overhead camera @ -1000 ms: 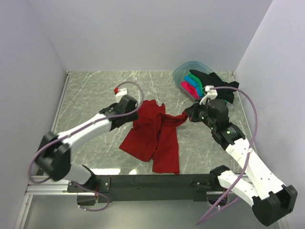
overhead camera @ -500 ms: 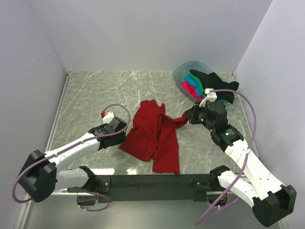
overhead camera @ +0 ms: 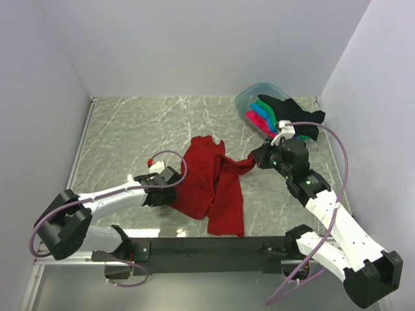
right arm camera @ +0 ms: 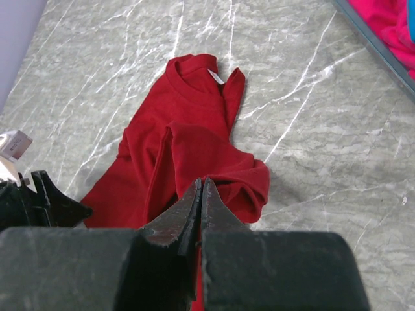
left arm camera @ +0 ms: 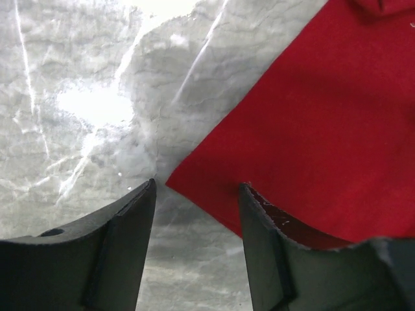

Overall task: Fold and stack the t-shirts
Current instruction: Grab the side of the tshirt with both arms

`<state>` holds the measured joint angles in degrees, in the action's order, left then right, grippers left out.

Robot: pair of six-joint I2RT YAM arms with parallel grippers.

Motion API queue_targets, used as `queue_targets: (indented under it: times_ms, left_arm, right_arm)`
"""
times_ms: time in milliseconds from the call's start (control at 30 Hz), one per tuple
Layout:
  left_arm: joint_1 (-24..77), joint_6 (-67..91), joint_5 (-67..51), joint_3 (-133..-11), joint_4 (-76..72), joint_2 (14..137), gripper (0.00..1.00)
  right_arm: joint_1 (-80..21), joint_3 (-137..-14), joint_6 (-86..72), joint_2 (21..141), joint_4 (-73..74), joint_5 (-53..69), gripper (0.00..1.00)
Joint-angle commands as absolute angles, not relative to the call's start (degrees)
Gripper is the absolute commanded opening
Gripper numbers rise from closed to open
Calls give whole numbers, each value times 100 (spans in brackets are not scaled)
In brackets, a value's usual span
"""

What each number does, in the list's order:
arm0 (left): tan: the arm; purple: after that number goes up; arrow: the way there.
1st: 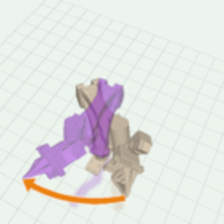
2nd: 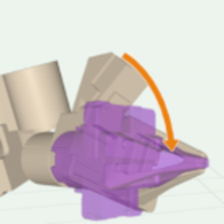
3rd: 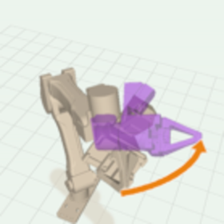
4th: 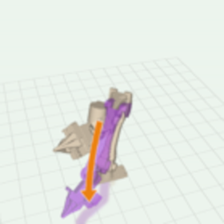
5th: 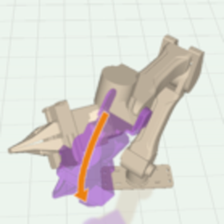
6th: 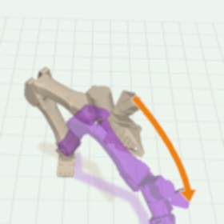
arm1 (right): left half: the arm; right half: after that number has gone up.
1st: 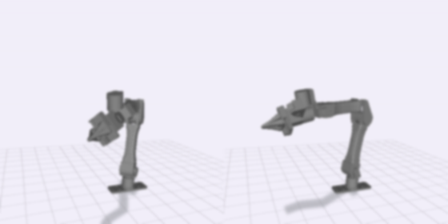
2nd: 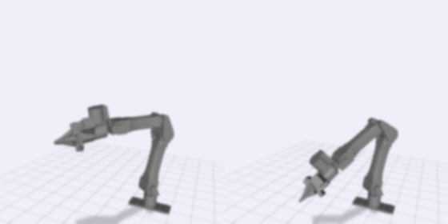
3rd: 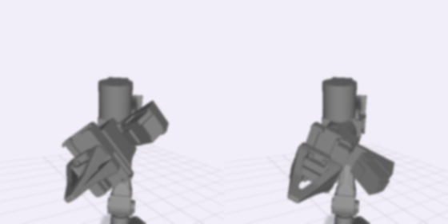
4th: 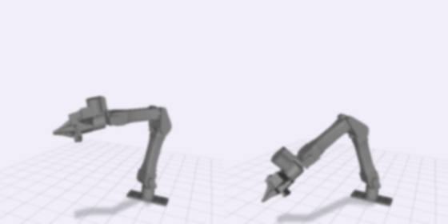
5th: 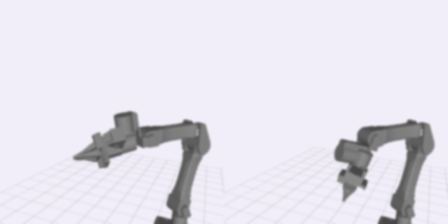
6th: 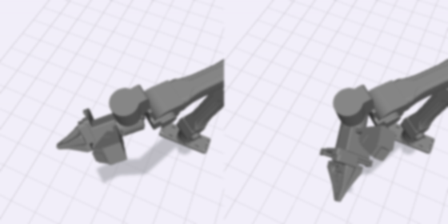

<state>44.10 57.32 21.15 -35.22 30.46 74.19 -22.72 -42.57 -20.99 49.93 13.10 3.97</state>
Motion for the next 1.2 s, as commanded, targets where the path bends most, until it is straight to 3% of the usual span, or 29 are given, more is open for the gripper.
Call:
queue_targets:
  times_ms: [0, 100, 300, 400, 433, 533, 800, 1167]
  left_arm:
    - [4456, 5810, 2188, -3727, 3032, 7610, 58]
    - [4456, 5810, 2267, -3744, 3059, 7813, 55]
    - [4447, 5740, 2294, -3797, 2918, 8015, 34]
    - [4447, 5704, 2382, -3867, 2927, 8042, 12]
    - [4456, 5687, 2417, -3954, 2962, 8007, 1]
    - [4377, 5424, 2479, -4305, 2997, 7761, 0]
    - [2884, 4168, 2110, -5790, 2971, 6752, 1]
    - [1073, 3674, 923, -7619, 2971, 6109, 0]
  right_arm:
    - [-2276, -4157, -2109, 4861, 1046, 334, 0]
    - [-2276, -4140, -2101, 4816, 1063, 334, 0]
    - [-2276, -4113, -2066, 4772, 1107, 316, 0]
    - [-2276, -4096, -2013, 4737, 1186, 281, 0]
    - [-2268, -4113, -1995, 4729, 1213, 264, 0]
    - [-2259, -4139, -1907, 4702, 1309, 176, 0]
    - [-2259, -4719, -1591, 4808, 1705, 9, 0]
    - [-2259, -6459, -1240, 5308, 2223, -114, 0]
